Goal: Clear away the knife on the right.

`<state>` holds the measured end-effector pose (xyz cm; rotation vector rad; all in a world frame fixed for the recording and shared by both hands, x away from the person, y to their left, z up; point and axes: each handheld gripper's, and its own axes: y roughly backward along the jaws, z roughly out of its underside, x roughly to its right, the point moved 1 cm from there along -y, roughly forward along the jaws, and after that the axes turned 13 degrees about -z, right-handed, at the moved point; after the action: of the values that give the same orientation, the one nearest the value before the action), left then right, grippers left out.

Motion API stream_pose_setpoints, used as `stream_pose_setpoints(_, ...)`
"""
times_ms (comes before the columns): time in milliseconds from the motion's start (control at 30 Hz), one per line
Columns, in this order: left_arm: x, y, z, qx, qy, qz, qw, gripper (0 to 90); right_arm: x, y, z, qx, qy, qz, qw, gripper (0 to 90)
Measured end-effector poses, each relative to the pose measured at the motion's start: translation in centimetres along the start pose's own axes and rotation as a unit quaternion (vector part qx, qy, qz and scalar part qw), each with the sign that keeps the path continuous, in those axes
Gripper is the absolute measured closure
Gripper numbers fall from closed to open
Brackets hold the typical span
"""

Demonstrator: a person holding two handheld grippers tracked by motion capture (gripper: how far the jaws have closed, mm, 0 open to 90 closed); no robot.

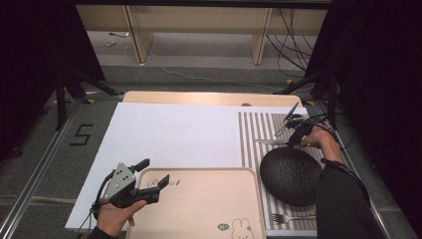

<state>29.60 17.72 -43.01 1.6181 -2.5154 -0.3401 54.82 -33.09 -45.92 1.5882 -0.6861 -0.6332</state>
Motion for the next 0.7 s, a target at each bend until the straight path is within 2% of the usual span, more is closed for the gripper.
stream_pose_setpoints(133, 0.02, 0.04, 0.01, 0.0, 0.0, 0.0, 1.0, 18.2, 0.09, 0.05, 0.05, -0.001, -0.003, -0.006, 1.0, 43.3)
stream_pose_setpoints(333, 0.02, 0.08, -0.03, 0.001, -0.001, 0.001, 1.0, 18.3, 0.04, 0.06, 0.16, 0.003, -0.003, -0.018, 0.9998, 50.4)
stream_pose_setpoints(467, 0.04, 0.1, -0.03, 0.001, -0.001, 0.001, 1.0, 18.2, 0.01, 0.09, 0.18, 0.003, 0.0, -0.018, 0.9998, 51.1)
stream_pose_setpoints(600, 0.07, 0.1, -0.01, 0.001, -0.002, 0.001, 1.0, 18.3, -0.18, 0.08, 0.18, 0.004, 0.004, -0.032, 0.9995, 62.2)
stream_pose_setpoints(700, 0.1, 0.1, -0.01, 0.001, -0.002, 0.001, 1.0, 18.3, -0.22, 0.14, 0.2, 0.002, 0.005, -0.038, 0.9993, 65.4)
